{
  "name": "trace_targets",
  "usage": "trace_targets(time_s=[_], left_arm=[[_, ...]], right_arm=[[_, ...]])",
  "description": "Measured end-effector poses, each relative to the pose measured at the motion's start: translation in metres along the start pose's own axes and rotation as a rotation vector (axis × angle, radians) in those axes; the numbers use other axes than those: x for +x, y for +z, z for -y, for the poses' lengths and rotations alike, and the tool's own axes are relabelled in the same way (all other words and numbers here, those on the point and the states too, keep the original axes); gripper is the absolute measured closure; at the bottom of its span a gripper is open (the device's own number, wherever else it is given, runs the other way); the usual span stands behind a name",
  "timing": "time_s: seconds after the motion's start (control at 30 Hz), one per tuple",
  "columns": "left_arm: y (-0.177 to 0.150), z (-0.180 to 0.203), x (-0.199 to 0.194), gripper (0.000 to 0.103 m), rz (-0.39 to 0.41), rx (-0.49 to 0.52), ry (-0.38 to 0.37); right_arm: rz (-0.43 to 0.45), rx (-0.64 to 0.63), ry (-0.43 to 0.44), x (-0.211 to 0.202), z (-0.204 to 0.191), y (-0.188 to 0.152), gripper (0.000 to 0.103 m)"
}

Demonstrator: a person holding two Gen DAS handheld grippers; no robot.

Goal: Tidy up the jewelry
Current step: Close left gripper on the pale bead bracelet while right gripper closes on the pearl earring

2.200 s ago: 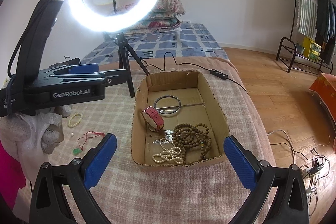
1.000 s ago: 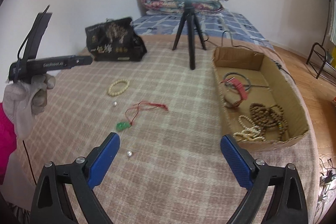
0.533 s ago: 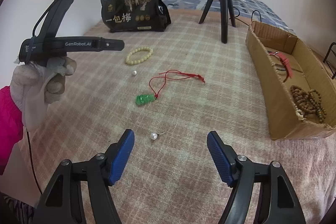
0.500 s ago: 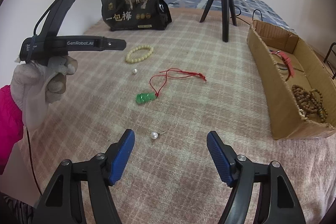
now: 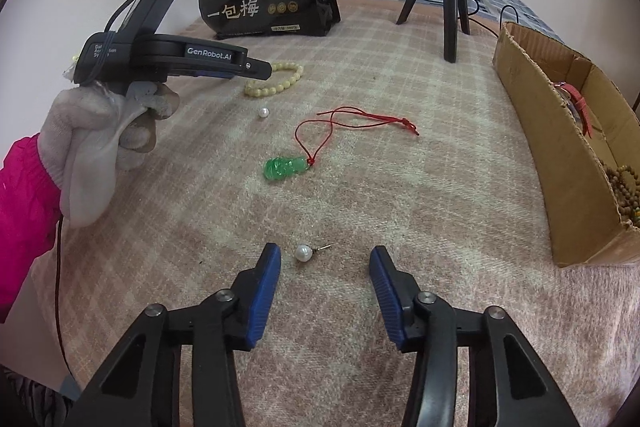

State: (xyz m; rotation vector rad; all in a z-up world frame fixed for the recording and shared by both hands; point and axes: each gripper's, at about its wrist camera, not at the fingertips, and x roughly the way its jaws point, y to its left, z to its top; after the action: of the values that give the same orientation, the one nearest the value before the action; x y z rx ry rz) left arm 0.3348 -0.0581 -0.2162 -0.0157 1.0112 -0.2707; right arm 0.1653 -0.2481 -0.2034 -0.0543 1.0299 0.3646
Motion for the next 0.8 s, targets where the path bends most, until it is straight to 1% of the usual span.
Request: trace_targets(time_s=[0.07,0.1,0.17,0.27,0.37,0.43,0.47,0.5,0.53,0.57,0.6,0.67,0.7,0.8], left_arm=[[0.0001,0.0002,0.0022,0.048,-0.001,0.004,-0.003],[0.0002,0.0005,0.0032,0.054,-0.002,0.006,-0.005],[0.0001,0.0004,0.0065,0.059,-0.009,0.007,0.000],[0.0001,-0.0008,0.0070,0.061,-0.009,0.002,0.000],[0.0002,0.0005,0.0070,0.068,-0.008,0.014,0.006],[0.0000,0.0006,0.0073,0.070,-0.007,0.023,0.010],[0.0001,0.0013,0.0076,0.075,-0.007,0.025,0.009],[0.0000,0.0010,0.0075,0.079,-0.008,0.026,0.010],[0.0001,0.0010,0.0079,0.080,-0.006,0.025,0.013],[0.0002,0.0012,0.0085,0.082,-0.006,0.024,0.012],[0.0004,0.0013,0.0089,0.087,-0.006,0.024,0.010],[0.0005,0.0022,0.0097,0.090,-0.006,0.027,0.011],[0.0004,0.0027,0.0094,0.094,-0.004,0.030,0.013],[0.0006,0.0042,0.0094,0.096,-0.001,0.034,0.014]], right_arm=[[0.000,-0.018,-0.001,0.0008,-0.0022,0.0010,0.059],[0.000,-0.030,-0.004,0.0015,-0.0033,0.0015,0.059],[-0.002,-0.049,-0.004,0.0030,-0.0049,0.0024,0.063],[-0.007,-0.093,-0.003,0.0058,-0.0085,0.0034,0.068],[-0.011,-0.127,0.013,0.0080,-0.0089,0.0038,0.071],[-0.017,-0.144,0.031,0.0088,-0.0084,0.0040,0.073],[-0.020,-0.152,0.037,0.0088,-0.0083,0.0045,0.075],[-0.024,-0.161,0.045,0.0087,-0.0084,0.0047,0.077],[-0.026,-0.169,0.048,0.0083,-0.0088,0.0043,0.081],[-0.030,-0.174,0.048,0.0079,-0.0093,0.0035,0.084],[-0.032,-0.176,0.050,0.0082,-0.0093,0.0029,0.084],[-0.030,-0.179,0.050,0.0073,-0.0095,0.0011,0.085],[-0.029,-0.175,0.053,0.0070,-0.0091,0.0007,0.085],[-0.022,-0.153,0.062,0.0062,-0.0065,0.0012,0.085]])
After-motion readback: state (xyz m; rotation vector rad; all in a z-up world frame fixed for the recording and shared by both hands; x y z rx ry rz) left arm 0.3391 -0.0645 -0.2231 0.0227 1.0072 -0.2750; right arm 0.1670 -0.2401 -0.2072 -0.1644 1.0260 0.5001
